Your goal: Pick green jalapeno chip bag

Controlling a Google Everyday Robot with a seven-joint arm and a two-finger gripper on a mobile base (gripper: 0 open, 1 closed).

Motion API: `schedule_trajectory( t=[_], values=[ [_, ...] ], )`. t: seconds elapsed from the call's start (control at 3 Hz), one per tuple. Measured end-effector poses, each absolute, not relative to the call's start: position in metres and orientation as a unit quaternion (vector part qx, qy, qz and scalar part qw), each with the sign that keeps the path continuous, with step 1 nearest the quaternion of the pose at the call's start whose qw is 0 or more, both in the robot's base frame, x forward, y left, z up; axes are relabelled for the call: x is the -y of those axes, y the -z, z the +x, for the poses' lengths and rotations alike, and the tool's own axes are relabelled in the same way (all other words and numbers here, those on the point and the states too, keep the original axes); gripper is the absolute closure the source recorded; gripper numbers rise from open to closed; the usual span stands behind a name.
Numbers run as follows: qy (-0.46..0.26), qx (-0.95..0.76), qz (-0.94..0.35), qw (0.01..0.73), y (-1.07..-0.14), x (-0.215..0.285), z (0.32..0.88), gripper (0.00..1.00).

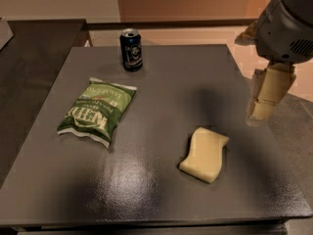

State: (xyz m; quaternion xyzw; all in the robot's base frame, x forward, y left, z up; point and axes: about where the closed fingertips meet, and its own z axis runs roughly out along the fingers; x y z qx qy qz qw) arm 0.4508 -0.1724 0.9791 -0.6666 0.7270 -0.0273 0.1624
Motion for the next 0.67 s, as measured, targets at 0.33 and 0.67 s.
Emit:
schedule_trajectory(
  t=[0.33, 0.67],
  values=[
    [0.035, -0.669, -0.724, 0.166, -0.972, 0.136, 0.460, 0.00],
    [0.042, -0.580, -0.795, 0.174, -0.957, 0.084, 0.471, 0.00]
  ],
)
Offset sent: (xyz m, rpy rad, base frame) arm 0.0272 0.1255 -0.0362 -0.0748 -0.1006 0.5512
